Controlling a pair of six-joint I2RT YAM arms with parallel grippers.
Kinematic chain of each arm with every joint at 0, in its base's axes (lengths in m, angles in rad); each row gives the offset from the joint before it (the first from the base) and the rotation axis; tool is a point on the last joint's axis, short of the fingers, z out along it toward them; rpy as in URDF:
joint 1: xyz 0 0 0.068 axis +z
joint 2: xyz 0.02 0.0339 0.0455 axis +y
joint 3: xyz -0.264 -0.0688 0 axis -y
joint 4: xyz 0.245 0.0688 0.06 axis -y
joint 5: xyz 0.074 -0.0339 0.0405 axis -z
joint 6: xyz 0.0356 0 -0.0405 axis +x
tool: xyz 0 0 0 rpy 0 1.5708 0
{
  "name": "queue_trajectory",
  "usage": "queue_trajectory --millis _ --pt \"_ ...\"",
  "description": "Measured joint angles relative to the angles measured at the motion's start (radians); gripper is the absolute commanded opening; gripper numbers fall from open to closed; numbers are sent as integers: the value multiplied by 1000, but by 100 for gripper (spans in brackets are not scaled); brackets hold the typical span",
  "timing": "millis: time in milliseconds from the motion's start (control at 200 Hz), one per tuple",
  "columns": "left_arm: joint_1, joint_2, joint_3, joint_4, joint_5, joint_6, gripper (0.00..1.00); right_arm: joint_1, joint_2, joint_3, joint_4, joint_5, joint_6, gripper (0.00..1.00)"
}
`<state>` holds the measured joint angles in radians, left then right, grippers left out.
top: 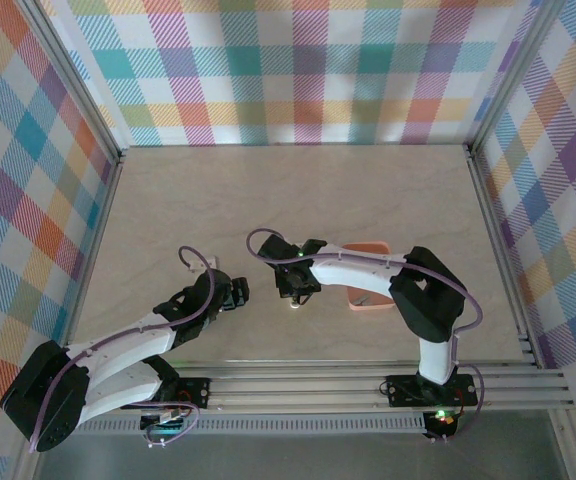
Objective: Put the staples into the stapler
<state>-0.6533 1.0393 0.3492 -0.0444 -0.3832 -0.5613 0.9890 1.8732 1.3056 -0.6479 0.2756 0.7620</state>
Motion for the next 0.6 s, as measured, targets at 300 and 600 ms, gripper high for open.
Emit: queue_trajectory --millis 300,600 --pt "4 0 0 0 0 0 97 0 0 0 0 -7 0 16" --pt "7 0 0 0 0 0 97 0 0 0 0 -21 0 16"
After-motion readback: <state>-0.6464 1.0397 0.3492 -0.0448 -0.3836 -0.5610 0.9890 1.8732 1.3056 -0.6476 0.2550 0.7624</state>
